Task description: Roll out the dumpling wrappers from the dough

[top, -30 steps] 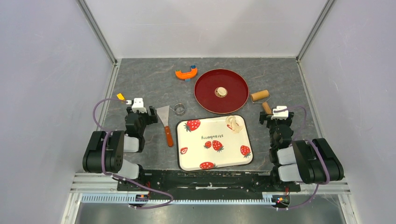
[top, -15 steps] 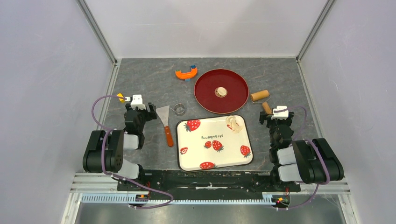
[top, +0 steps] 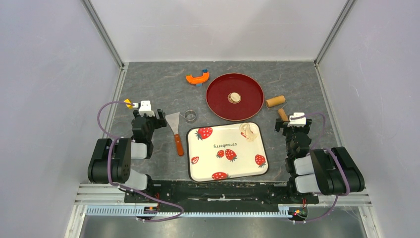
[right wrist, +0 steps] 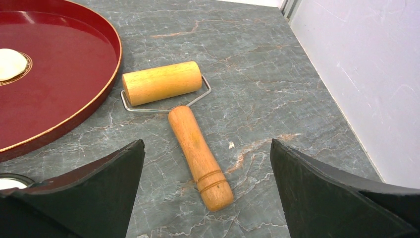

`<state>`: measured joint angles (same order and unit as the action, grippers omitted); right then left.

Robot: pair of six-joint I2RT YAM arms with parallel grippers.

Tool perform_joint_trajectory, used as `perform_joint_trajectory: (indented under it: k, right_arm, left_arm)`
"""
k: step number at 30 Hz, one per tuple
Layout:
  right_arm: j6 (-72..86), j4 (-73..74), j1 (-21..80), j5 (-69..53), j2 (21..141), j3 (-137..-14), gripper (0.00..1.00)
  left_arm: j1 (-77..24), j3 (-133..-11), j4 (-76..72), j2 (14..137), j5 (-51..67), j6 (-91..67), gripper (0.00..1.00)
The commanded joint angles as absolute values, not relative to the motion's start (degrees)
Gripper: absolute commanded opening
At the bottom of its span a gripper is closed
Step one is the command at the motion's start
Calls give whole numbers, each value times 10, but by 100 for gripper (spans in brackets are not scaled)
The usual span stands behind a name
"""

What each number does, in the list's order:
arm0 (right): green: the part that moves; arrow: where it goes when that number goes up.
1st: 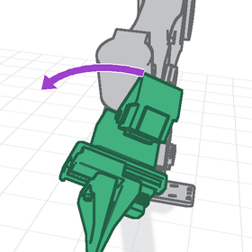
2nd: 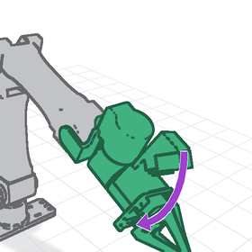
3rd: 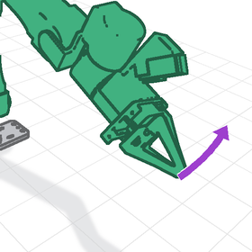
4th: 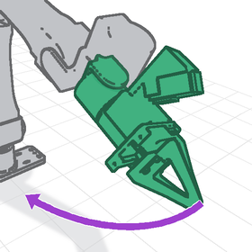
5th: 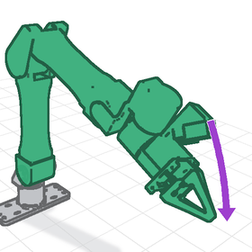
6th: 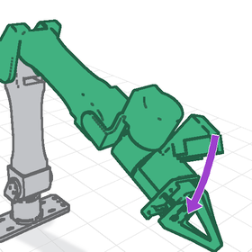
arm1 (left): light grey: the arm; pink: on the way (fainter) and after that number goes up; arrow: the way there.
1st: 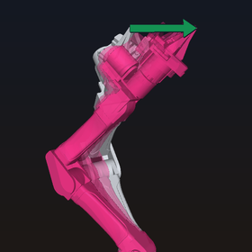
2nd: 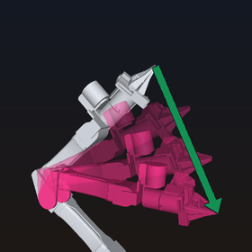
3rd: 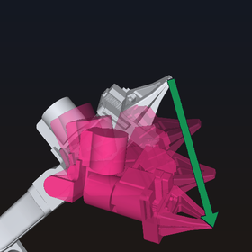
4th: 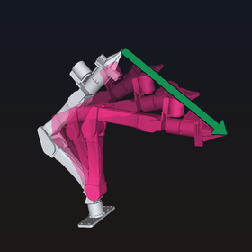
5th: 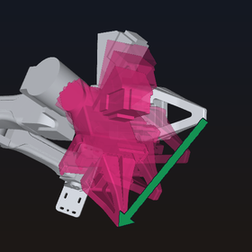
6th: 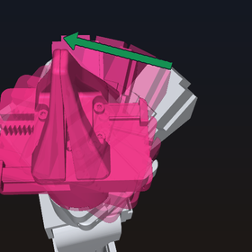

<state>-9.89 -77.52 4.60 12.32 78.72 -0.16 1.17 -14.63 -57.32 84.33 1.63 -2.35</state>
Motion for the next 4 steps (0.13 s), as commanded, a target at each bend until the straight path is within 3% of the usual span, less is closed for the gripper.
perform_joint_trajectory:
  k: [1,4]
  right_arm:
    - [-95,-812,43,127,788,50,98]
    - [-95,-813,43,127,788,50,98]
  left_arm:
    - [10,-161,-588,845,11,-24,89]
    - [7,-163,-582,844,3,-20,89]
